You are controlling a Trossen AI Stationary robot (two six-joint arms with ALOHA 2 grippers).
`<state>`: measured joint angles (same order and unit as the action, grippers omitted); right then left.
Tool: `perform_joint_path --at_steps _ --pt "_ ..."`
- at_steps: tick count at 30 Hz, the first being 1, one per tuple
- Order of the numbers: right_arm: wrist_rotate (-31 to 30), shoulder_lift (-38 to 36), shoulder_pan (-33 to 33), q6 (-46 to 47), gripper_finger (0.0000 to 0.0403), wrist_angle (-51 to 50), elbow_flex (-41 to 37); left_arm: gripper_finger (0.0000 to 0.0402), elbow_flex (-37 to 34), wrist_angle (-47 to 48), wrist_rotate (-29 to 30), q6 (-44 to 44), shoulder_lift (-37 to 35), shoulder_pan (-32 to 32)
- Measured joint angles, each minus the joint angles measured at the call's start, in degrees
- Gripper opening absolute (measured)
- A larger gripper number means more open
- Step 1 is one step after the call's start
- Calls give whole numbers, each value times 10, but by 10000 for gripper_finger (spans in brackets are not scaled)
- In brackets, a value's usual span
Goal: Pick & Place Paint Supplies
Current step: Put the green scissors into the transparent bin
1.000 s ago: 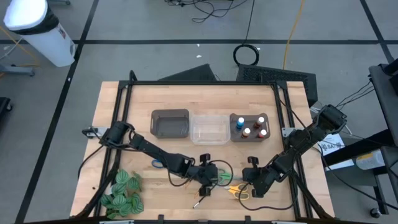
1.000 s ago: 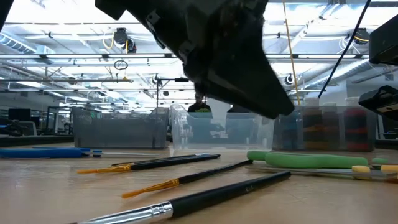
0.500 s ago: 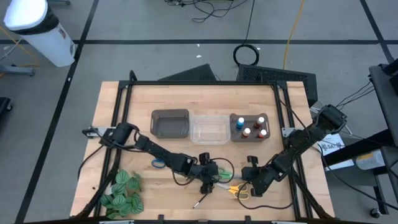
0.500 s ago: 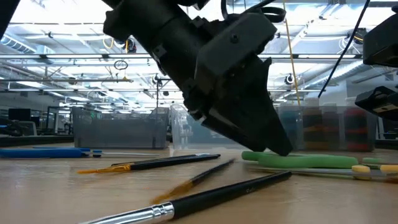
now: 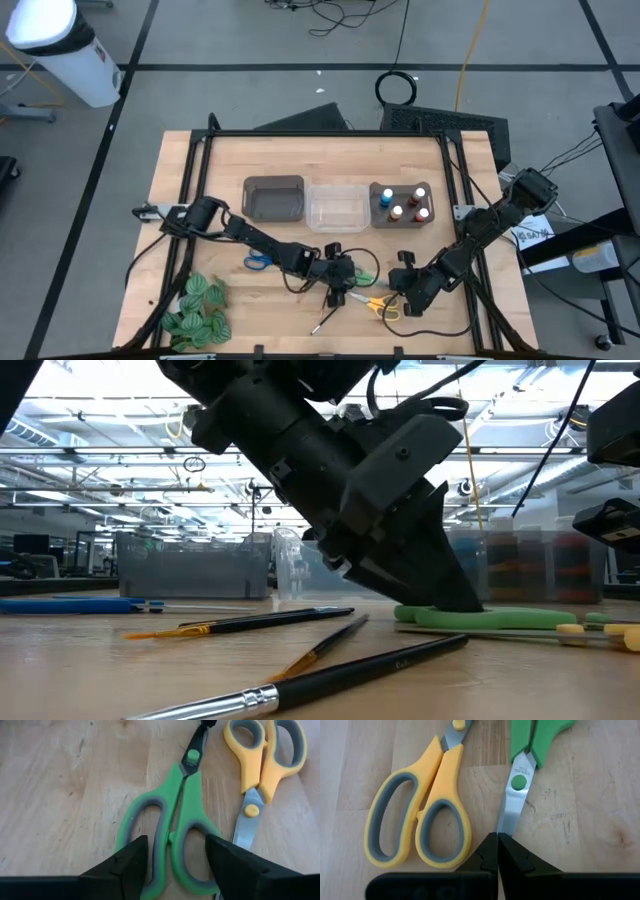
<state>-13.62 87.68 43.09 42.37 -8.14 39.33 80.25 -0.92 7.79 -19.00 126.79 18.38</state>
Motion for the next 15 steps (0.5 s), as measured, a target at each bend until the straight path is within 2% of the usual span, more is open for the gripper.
perform_joint_path --at_steps 8,15 --pt "-1 0 0 0 0 -1 0 151 0 16 21 23 -1 -4" --pt "1 -1 0 0 0 0 0 63 1 7 -14 20 12 -19"
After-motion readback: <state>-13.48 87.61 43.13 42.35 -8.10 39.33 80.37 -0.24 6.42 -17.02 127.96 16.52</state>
